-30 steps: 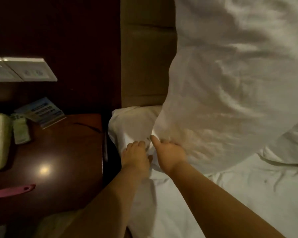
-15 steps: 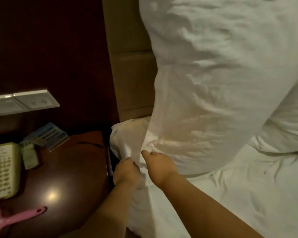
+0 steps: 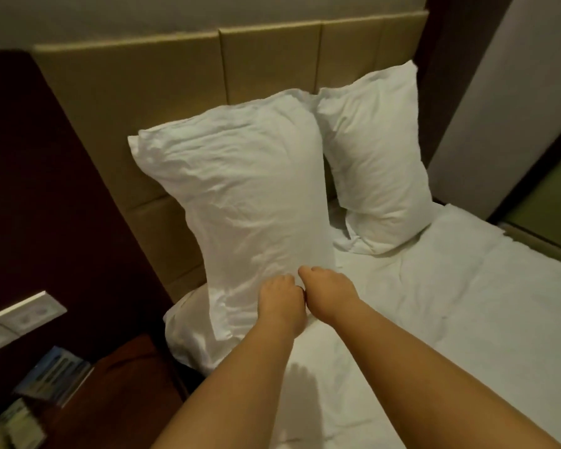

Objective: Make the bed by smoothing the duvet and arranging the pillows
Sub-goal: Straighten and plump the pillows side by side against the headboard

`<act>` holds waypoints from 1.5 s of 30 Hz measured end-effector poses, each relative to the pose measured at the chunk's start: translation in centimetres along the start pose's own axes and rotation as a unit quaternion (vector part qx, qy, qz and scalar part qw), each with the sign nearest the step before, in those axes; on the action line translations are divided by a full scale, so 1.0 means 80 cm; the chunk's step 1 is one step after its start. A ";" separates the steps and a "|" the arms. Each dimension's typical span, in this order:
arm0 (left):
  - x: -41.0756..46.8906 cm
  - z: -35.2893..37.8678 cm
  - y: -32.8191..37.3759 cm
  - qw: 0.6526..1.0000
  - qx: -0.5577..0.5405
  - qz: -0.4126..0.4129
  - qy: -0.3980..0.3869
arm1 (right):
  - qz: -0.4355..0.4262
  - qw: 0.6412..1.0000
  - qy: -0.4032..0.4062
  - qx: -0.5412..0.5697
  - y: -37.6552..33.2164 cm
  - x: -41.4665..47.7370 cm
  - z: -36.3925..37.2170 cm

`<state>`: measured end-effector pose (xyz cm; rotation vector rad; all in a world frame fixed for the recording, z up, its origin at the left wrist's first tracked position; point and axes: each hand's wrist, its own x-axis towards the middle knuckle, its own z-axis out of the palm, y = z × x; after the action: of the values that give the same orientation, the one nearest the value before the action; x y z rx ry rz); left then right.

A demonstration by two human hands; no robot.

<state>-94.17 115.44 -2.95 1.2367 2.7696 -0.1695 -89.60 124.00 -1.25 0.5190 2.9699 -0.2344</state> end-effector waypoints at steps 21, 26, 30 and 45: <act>-0.021 0.024 -0.084 0.993 0.018 0.119 0.020 | 0.153 0.986 0.046 0.044 -0.058 -0.011 0.034; -0.018 0.007 -0.099 0.992 0.010 0.121 0.034 | 0.168 0.984 0.061 0.027 -0.055 -0.016 0.013; -0.009 -0.027 -0.108 0.990 0.003 0.125 0.068 | 0.189 0.978 0.085 0.012 -0.042 -0.014 -0.025; 0.116 -0.002 -0.010 0.983 0.017 0.163 0.089 | 0.193 0.975 0.088 -0.062 0.109 0.096 -0.024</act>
<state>-100.96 121.76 -4.01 1.7700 2.6610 -0.0807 -93.93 134.97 -1.57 1.1311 2.9379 0.0365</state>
